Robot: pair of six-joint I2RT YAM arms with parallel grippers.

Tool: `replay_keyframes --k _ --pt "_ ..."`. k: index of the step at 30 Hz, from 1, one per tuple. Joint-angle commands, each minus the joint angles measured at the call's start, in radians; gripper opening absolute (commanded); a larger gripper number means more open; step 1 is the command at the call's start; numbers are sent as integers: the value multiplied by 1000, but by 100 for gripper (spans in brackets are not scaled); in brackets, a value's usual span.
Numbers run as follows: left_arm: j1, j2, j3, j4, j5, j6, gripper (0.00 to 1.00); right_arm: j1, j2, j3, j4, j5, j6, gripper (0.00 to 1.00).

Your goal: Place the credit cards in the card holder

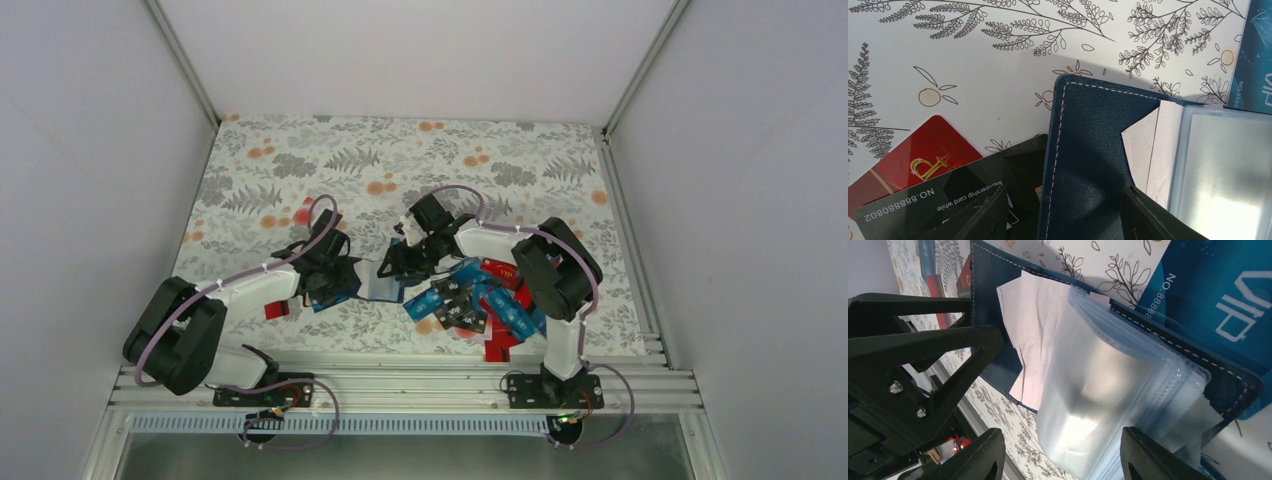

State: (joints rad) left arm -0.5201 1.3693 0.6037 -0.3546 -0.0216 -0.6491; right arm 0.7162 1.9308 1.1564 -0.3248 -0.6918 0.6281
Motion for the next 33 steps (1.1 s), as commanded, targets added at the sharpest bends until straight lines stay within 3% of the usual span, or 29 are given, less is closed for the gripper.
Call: replay_keyframes --k 1,24,33 --pt "-9 -11 -17 -5 12 -17 56 8 25 35 16 -17 4 59" --pt "-25 -13 -12 -2 1 -11 56 71 39 178 -150 69 -61 58" --pt "-25 -71 -13 -29 2 -27 56 89 103 256 -80 -31 -30 58"
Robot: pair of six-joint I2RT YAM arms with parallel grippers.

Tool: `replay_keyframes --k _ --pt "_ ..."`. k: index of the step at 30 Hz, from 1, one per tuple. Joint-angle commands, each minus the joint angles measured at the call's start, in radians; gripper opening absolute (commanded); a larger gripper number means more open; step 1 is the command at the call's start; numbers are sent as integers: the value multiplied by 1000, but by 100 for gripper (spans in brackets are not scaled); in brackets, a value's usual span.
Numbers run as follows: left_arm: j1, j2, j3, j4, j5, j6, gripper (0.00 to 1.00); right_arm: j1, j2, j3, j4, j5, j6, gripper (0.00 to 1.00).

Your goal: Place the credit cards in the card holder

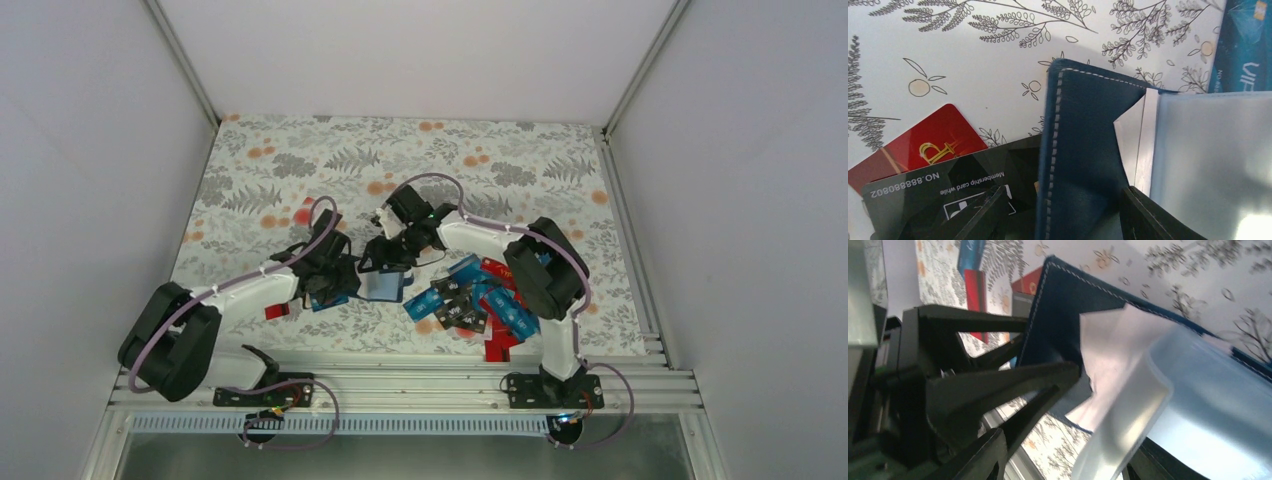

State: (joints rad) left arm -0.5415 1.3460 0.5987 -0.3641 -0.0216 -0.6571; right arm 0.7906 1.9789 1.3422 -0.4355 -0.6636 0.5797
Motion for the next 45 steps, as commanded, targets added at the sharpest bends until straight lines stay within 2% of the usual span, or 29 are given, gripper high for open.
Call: replay_keyframes --k 1,12,17,25,29,37,45 --pt "-4 -62 -9 -23 6 -25 56 15 69 88 33 -66 28 58" --pt "-3 -119 -58 -22 35 -51 55 15 183 155 157 -191 140 57" --pt "-3 -234 -83 -60 69 -75 55 15 237 192 165 -197 165 58" --pt "-3 -442 -37 -210 55 -110 54 15 287 214 54 -80 145 61" --pt "-5 -504 -34 -155 89 -85 55 15 279 218 52 -102 136 62" --pt "-10 -493 -28 26 206 -9 54 3 186 275 -10 -119 75 63" --pt "-74 -433 20 104 252 65 53 -50 43 235 -140 35 -23 64"
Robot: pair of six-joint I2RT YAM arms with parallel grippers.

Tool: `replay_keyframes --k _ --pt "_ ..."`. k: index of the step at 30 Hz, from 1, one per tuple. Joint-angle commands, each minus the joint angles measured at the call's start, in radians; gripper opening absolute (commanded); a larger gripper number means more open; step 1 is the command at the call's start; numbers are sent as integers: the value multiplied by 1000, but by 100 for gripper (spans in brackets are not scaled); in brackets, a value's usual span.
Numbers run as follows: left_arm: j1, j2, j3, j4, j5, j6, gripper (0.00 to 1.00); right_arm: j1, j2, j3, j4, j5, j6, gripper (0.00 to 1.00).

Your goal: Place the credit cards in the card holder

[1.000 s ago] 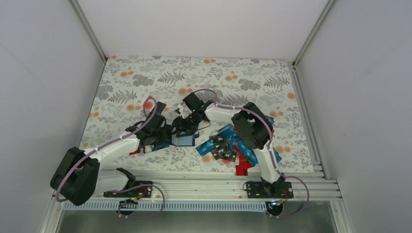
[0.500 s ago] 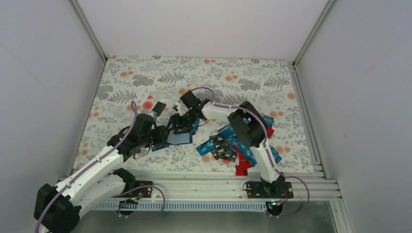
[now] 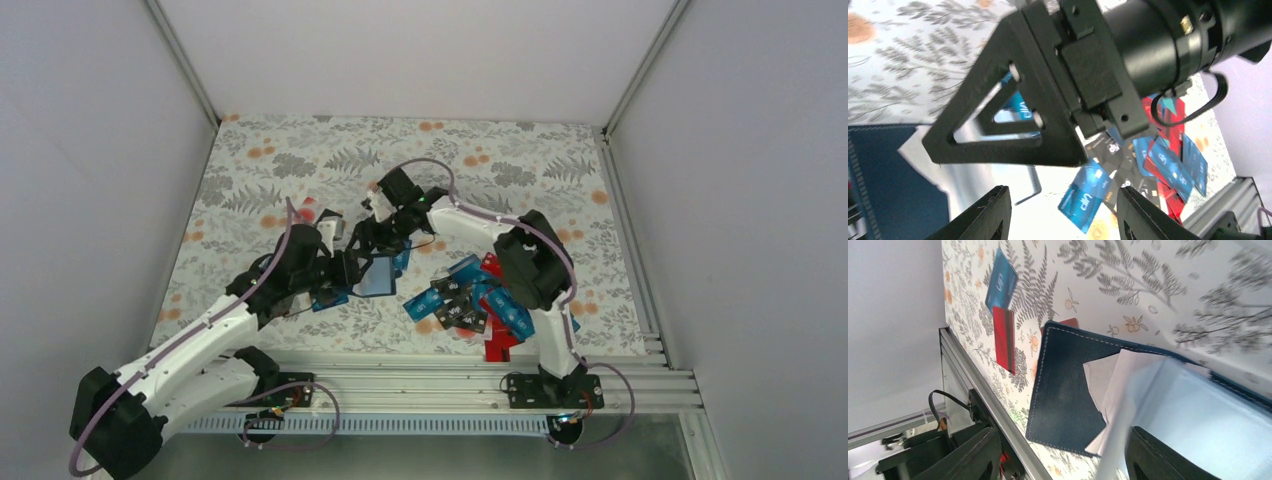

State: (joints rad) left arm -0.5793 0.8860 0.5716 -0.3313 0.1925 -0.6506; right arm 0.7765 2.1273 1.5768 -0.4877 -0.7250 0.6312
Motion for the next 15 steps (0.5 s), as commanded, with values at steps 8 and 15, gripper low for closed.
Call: replay_keyframes --k 8,15 --pt "-166 232 149 181 76 117 52 -160 -407 -271 -187 456 -87 66" --pt "-309 554 315 255 125 165 45 -318 -674 -576 -238 688 15 69"
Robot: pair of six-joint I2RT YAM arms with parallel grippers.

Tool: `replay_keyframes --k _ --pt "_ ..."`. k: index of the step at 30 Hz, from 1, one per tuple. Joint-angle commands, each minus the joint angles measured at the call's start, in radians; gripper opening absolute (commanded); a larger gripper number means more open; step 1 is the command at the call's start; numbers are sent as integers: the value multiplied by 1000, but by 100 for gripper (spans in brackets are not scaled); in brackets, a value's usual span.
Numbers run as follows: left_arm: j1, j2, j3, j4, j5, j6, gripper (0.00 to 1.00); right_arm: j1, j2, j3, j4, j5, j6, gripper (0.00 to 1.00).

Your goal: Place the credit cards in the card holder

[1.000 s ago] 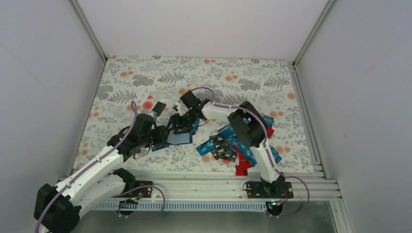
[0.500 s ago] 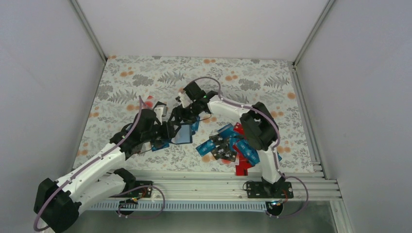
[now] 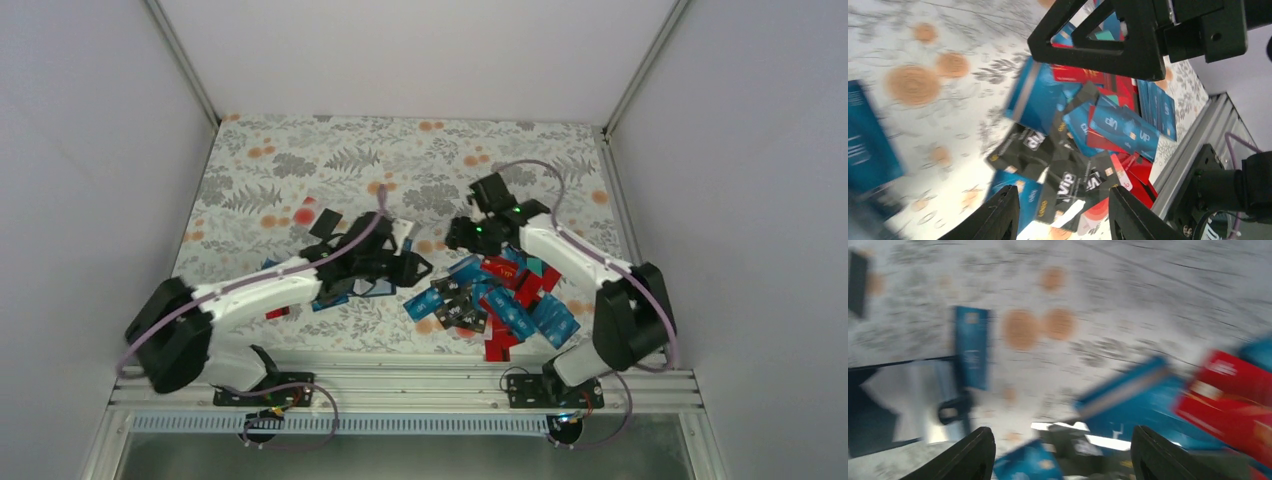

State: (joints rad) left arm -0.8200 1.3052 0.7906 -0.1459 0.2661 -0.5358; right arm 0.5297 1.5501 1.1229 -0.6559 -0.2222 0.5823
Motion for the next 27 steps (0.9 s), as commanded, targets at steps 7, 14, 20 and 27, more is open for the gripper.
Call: replay_keyframes --k 7,14,20,27 --pt "-191 438 338 52 131 60 40 -216 -287 -324 -102 271 167 71" --pt "-264 679 535 -30 229 99 38 -316 -357 -465 -103 260 256 73" --pt "-291 811 645 -110 263 139 37 -343 -381 -558 -66 180 268 73" --pt "-279 893 689 -140 189 126 36 -345 -319 -634 41 -8 222 71"
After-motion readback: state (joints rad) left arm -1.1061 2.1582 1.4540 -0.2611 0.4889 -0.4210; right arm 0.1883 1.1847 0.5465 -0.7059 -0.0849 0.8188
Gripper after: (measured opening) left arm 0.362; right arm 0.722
